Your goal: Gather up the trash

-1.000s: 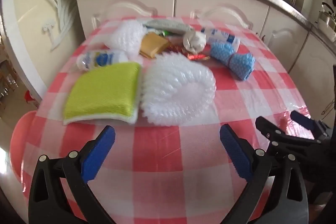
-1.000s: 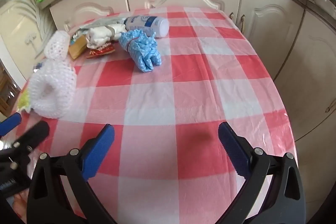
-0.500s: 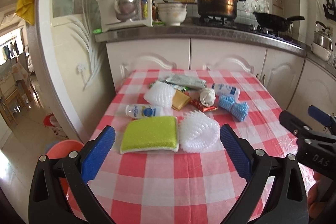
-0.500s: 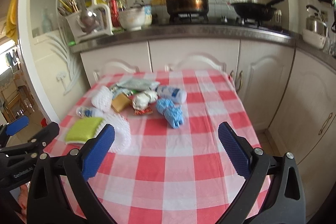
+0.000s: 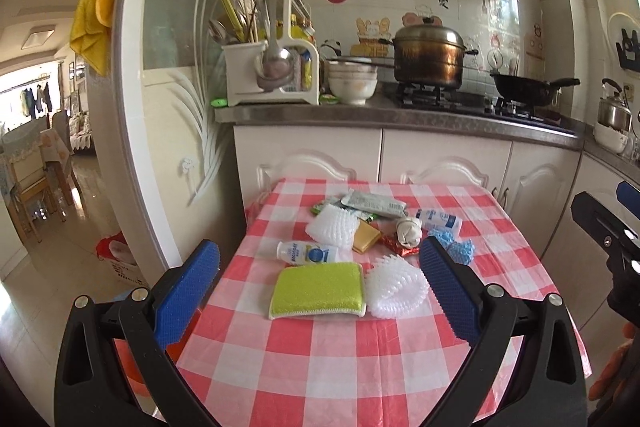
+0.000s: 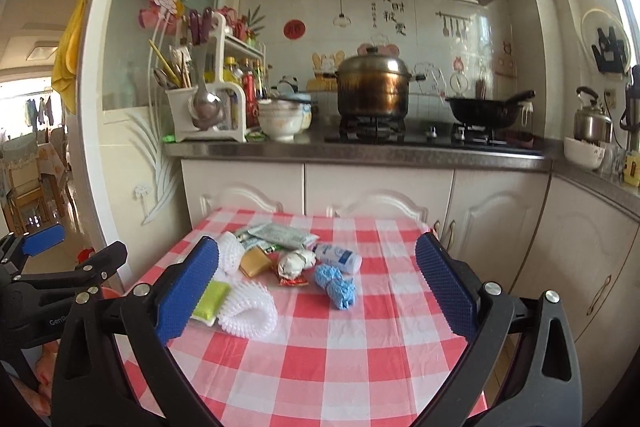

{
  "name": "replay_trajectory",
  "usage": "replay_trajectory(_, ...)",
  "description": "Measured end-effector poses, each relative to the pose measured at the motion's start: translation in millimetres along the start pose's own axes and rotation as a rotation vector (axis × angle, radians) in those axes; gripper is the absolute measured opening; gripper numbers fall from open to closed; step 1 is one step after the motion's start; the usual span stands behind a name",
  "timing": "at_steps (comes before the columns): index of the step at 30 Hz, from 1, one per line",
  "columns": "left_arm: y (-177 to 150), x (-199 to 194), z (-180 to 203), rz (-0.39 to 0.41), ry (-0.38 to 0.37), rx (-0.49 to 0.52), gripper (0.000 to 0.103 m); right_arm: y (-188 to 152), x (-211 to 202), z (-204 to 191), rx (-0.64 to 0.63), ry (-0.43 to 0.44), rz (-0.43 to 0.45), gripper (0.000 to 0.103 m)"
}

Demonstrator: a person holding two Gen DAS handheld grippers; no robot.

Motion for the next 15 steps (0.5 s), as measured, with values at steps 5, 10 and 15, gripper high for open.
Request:
replay_trajectory(5, 12.4, -14.6, -9.9, 0.036, 0.005, -0.011, 0.098, 11.7, -17.8, -16.7, -0.048, 0.008, 0.048, 0.099)
replay_trajectory(10, 21.3, -26.6, -17.8, 0.066, 0.02, -0.021, 0.098, 18.4, -25.9, -25.5, -0.054, 0.006, 0.058, 0.099)
replay_trajectory(15, 24.3, -34.6, -24.9, 0.089, 0.038, -0.024, 0.098, 20.8, -35.1, -28.9, -0.05, 0.014, 0.07, 0.099)
Point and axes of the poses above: each gripper's, at about its wrist camera, not at the fingertips, and x roughly the way its jaws point, z to its right, y to its top, the point moved 10 cm from there along x, roughly the way its jaws point, and after that the axes turned 3 degrees about -z, right-handed, at the moved point
